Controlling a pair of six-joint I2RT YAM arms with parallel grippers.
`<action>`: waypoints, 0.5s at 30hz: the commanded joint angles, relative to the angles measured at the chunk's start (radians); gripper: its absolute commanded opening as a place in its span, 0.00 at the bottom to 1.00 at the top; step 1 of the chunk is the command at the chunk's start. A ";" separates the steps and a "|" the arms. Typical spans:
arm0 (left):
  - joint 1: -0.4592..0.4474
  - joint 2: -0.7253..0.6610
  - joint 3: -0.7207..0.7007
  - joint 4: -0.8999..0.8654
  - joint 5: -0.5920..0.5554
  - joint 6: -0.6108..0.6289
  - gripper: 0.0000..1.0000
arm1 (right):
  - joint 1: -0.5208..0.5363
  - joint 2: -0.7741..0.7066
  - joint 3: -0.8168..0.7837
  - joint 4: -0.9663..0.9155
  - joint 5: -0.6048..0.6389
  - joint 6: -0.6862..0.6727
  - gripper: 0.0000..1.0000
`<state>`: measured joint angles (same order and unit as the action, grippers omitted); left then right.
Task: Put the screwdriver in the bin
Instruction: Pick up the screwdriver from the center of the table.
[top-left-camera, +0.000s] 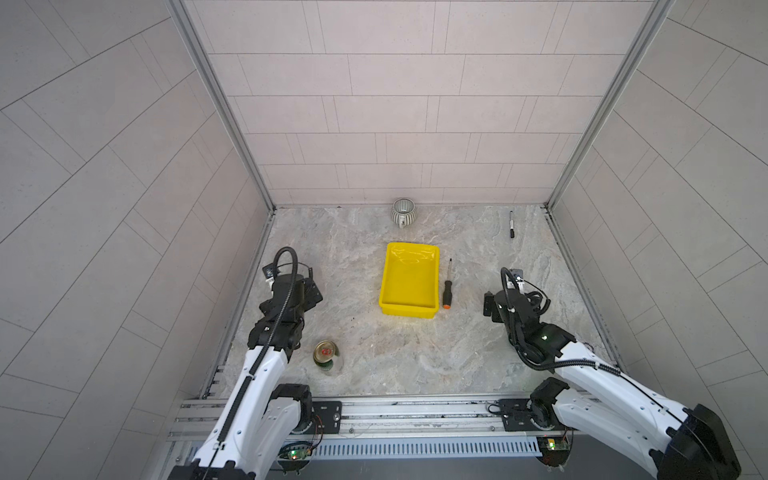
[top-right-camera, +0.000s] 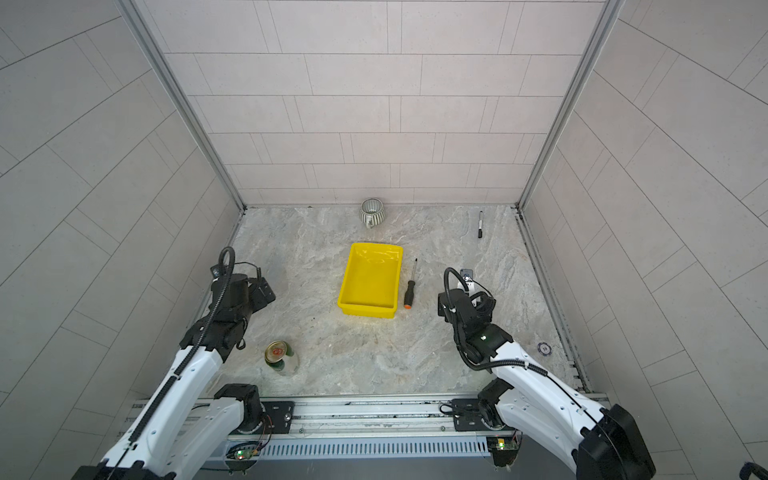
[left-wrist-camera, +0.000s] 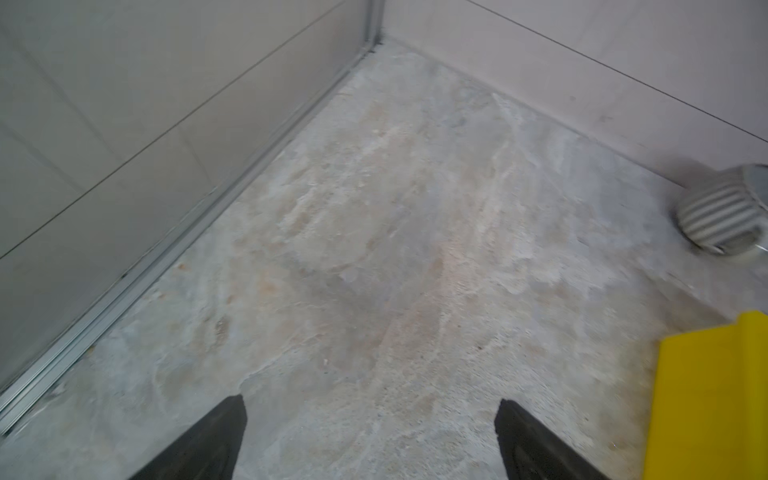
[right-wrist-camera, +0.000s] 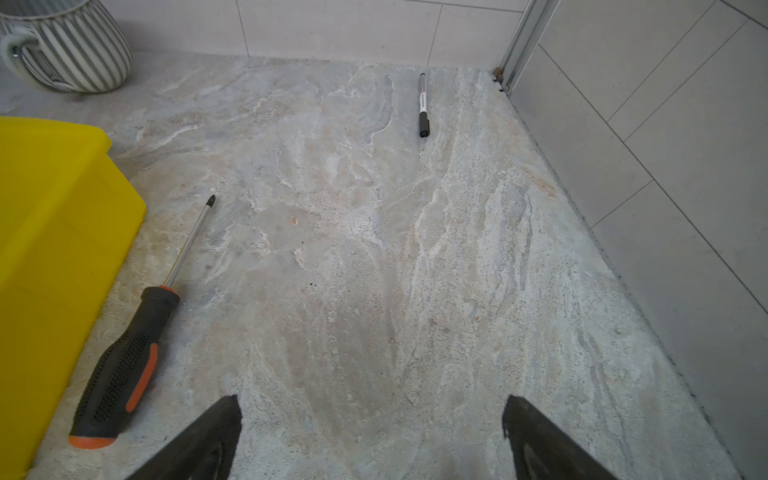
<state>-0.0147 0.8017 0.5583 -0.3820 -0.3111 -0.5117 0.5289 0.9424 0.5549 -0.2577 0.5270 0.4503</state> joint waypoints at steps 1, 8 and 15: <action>0.059 0.021 -0.036 -0.064 -0.040 -0.099 1.00 | -0.006 0.129 0.169 -0.142 -0.041 0.065 0.99; 0.081 0.218 0.051 -0.153 -0.064 -0.144 1.00 | -0.127 0.409 0.406 -0.299 -0.523 0.260 0.92; 0.080 0.130 0.004 -0.125 -0.047 -0.156 1.00 | -0.092 0.566 0.510 -0.357 -0.604 0.335 0.62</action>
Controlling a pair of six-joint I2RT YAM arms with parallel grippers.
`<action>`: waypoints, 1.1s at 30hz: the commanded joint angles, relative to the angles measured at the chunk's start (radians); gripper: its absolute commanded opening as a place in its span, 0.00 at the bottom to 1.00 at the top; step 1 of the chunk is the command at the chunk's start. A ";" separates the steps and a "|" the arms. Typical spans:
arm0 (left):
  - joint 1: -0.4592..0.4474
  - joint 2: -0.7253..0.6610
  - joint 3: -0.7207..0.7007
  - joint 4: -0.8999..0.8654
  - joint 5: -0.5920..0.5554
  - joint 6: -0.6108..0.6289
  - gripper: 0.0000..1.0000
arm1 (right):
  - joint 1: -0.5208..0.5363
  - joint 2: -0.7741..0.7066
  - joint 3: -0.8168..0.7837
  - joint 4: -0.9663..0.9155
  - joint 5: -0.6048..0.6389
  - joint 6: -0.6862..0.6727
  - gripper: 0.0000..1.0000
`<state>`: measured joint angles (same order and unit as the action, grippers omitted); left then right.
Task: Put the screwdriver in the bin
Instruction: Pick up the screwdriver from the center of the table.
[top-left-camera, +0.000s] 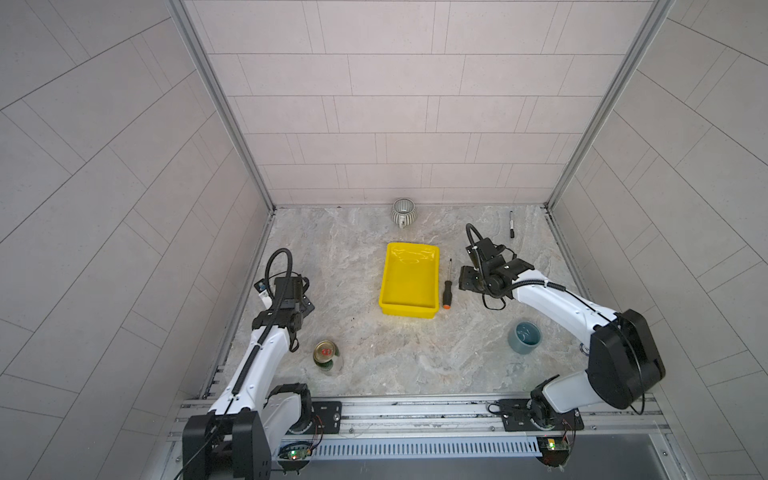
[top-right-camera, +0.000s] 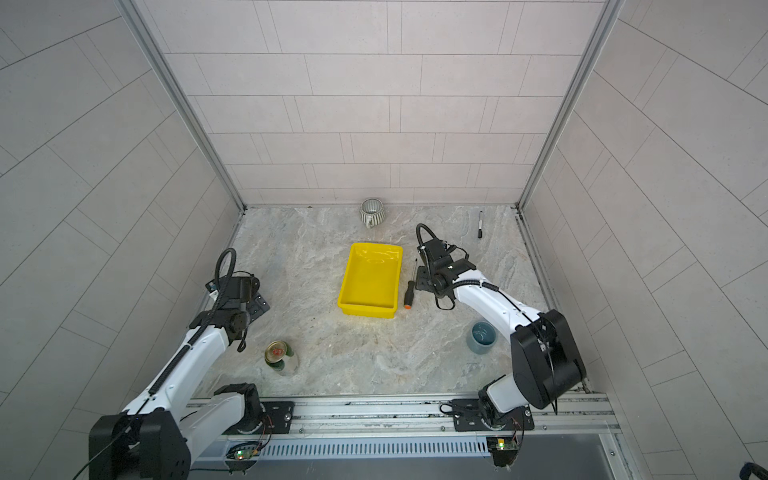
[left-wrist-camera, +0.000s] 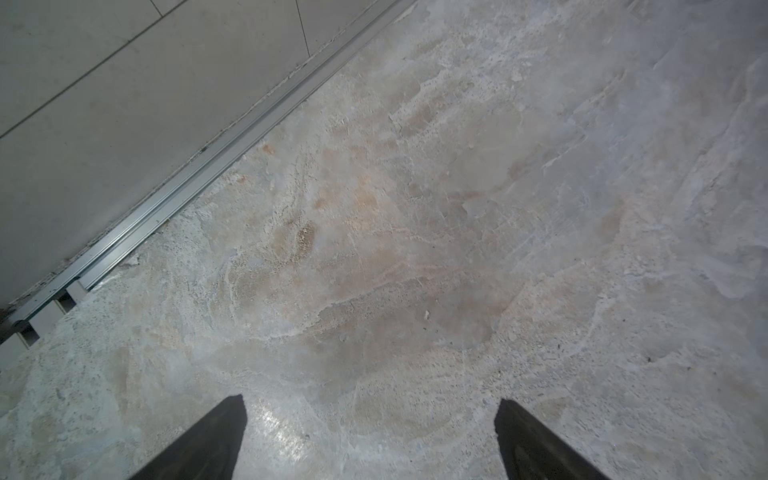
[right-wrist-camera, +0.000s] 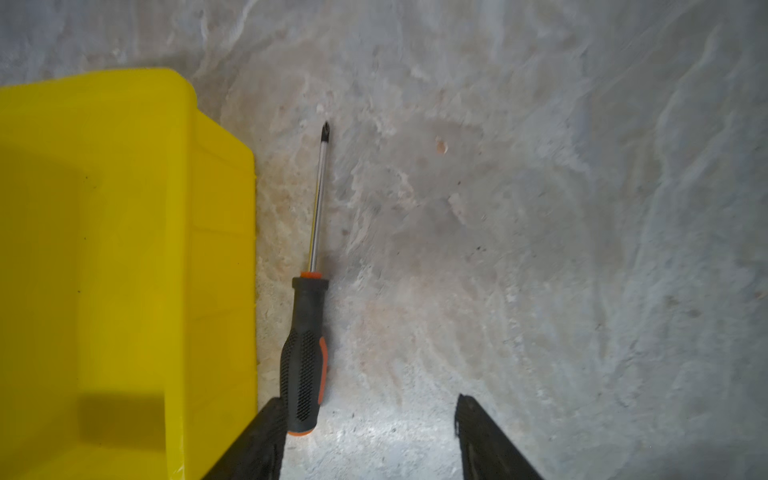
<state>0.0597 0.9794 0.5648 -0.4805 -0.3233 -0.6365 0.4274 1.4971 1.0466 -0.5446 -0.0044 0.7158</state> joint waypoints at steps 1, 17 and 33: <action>0.006 -0.068 -0.011 -0.033 -0.041 -0.048 1.00 | 0.018 0.022 0.017 -0.059 -0.075 0.080 0.61; 0.007 -0.077 -0.065 0.073 0.069 -0.009 0.98 | 0.056 0.235 0.098 -0.026 -0.124 0.128 0.55; 0.005 -0.096 -0.074 0.119 0.155 0.037 0.98 | 0.056 0.324 0.129 -0.040 -0.076 0.124 0.48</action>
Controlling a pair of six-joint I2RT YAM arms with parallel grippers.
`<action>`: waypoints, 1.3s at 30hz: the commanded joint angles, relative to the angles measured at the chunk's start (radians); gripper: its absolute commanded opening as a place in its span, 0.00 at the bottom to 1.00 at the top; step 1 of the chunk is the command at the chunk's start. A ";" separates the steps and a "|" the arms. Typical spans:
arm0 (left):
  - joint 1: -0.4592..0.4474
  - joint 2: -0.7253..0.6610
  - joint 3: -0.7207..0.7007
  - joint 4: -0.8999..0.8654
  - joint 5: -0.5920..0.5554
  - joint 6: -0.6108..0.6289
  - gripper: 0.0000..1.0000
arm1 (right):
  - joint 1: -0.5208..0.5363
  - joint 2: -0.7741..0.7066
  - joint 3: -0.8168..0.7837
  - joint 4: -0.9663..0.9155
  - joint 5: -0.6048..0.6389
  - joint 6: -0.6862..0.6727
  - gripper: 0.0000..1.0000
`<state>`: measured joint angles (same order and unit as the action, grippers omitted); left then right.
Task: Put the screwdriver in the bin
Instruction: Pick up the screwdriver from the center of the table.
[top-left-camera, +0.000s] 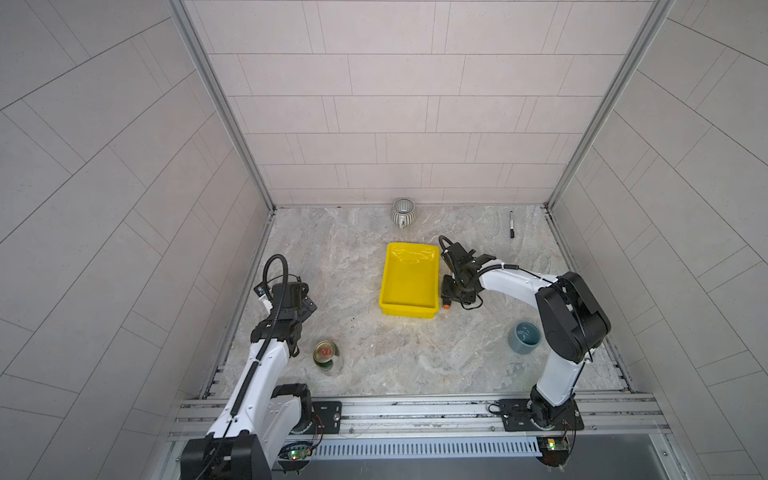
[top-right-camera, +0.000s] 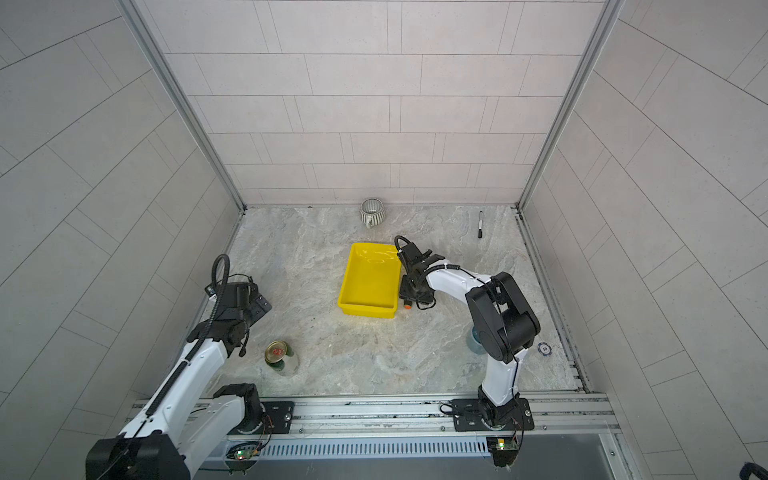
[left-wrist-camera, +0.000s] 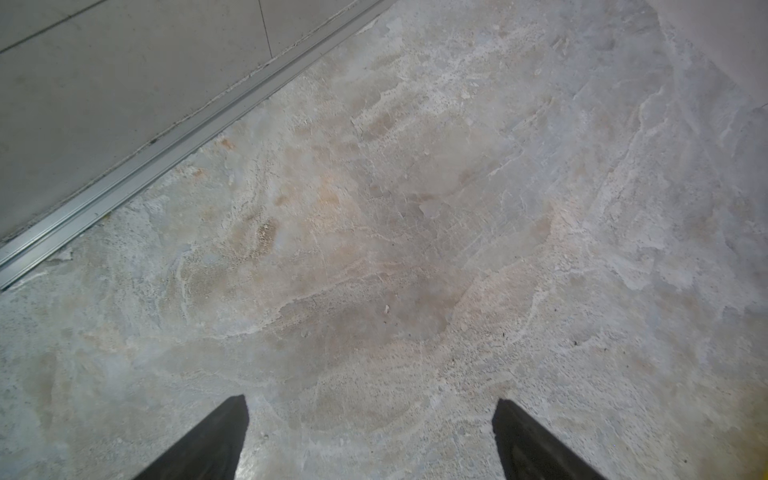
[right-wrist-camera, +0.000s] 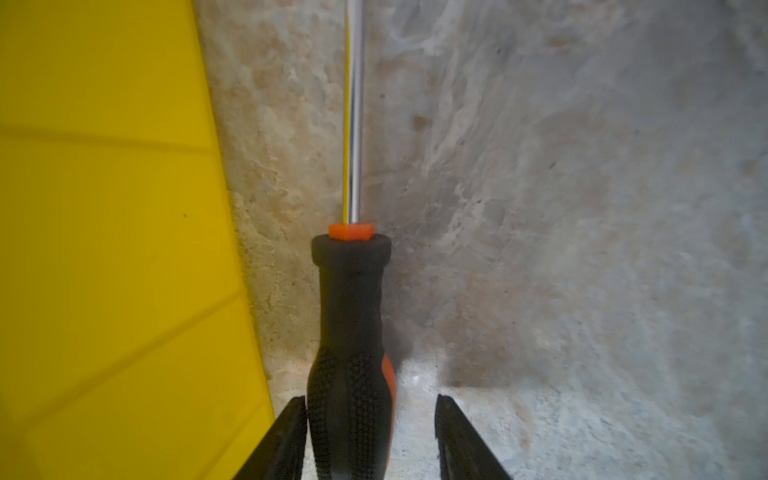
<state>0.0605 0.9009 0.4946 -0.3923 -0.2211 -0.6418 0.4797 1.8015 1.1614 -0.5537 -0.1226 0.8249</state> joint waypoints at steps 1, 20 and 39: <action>0.003 -0.022 -0.006 0.057 0.115 0.065 0.98 | 0.003 0.023 0.015 -0.031 0.046 0.012 0.48; -0.235 0.306 0.114 0.239 0.349 0.214 0.95 | -0.014 -0.034 -0.121 -0.005 0.096 -0.015 0.33; -0.237 0.298 0.107 0.257 0.379 0.212 0.95 | 0.100 -0.399 -0.001 -0.143 0.235 0.037 0.10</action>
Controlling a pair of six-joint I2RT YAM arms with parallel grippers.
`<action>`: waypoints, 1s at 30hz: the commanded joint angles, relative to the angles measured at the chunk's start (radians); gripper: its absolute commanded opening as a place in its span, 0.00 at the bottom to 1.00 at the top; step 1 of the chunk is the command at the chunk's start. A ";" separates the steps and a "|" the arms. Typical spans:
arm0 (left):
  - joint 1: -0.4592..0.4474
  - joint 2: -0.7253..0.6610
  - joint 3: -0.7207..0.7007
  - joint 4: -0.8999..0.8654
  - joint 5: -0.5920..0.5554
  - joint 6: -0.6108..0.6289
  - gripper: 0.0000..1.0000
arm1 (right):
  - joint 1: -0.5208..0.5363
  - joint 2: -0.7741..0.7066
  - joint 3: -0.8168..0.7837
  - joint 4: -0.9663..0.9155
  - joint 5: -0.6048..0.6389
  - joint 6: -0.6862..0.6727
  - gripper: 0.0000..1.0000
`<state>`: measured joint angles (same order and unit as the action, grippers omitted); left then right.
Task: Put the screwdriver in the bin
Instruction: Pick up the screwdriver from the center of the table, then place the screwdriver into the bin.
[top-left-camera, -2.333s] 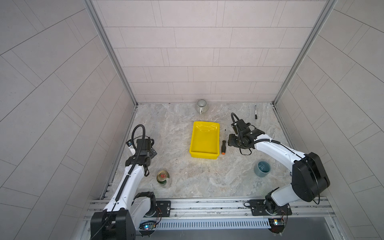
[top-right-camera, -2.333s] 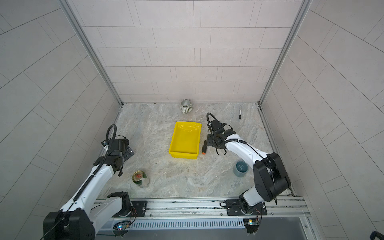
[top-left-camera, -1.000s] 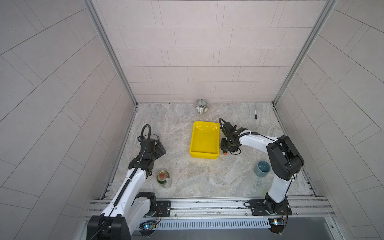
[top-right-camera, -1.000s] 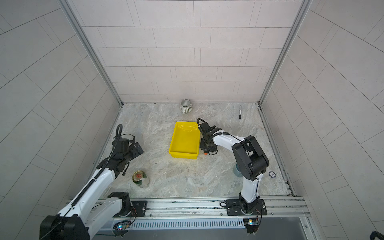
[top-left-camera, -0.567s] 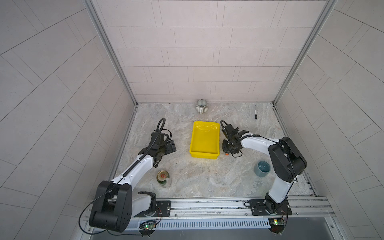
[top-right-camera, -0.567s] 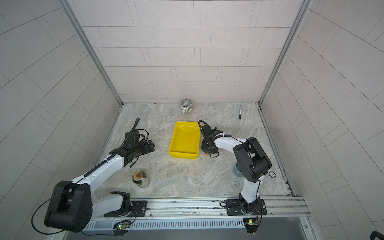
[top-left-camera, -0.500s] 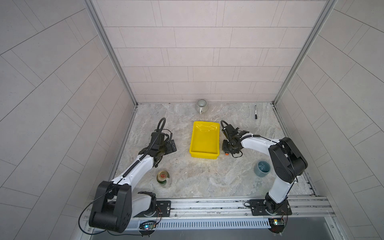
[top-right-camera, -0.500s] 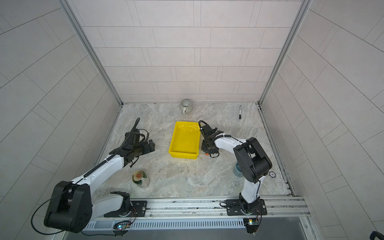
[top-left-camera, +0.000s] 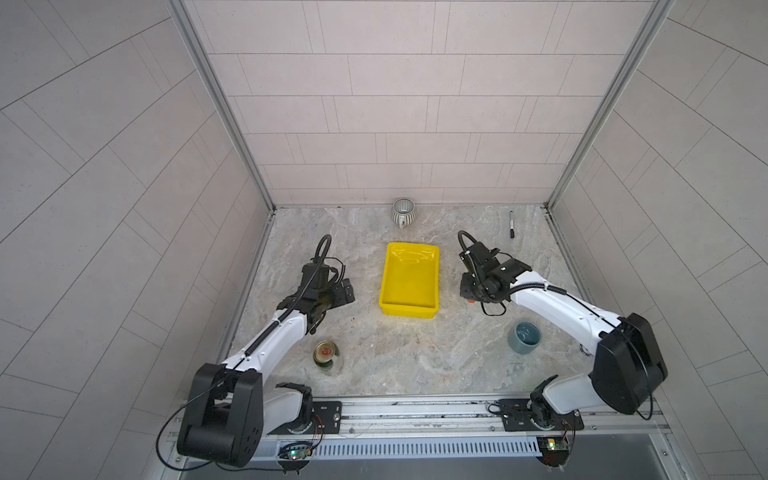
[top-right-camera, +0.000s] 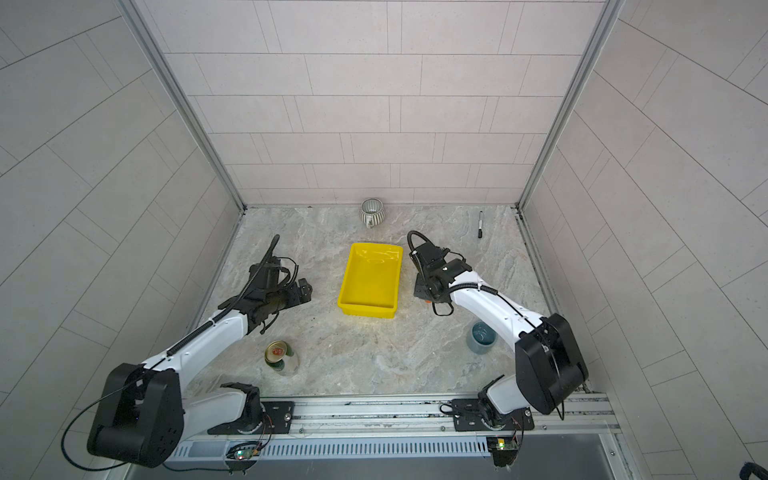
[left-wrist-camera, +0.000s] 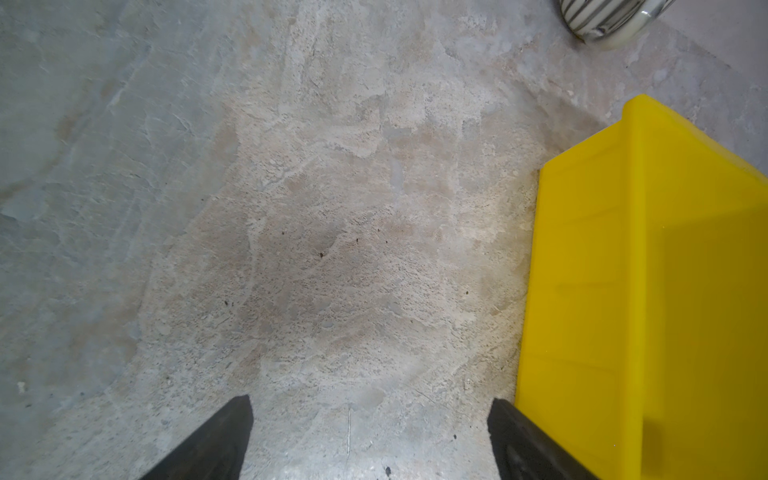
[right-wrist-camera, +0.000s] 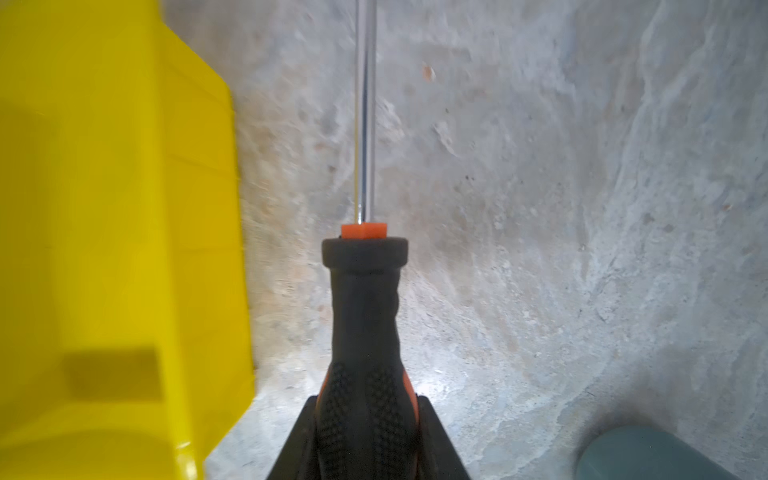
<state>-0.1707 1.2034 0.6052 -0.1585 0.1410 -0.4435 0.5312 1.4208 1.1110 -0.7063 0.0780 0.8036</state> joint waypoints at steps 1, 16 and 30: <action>-0.006 -0.005 -0.005 0.023 0.016 0.014 0.95 | 0.082 -0.005 0.080 0.031 0.047 0.085 0.10; -0.005 -0.051 -0.021 0.008 -0.047 0.002 0.95 | 0.301 0.464 0.429 0.180 -0.029 0.275 0.10; -0.004 -0.048 -0.019 0.007 -0.049 0.002 0.95 | 0.303 0.534 0.418 0.198 -0.036 0.288 0.10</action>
<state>-0.1707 1.1625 0.5949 -0.1501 0.1070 -0.4442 0.8310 1.9301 1.5120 -0.5167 0.0303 1.0622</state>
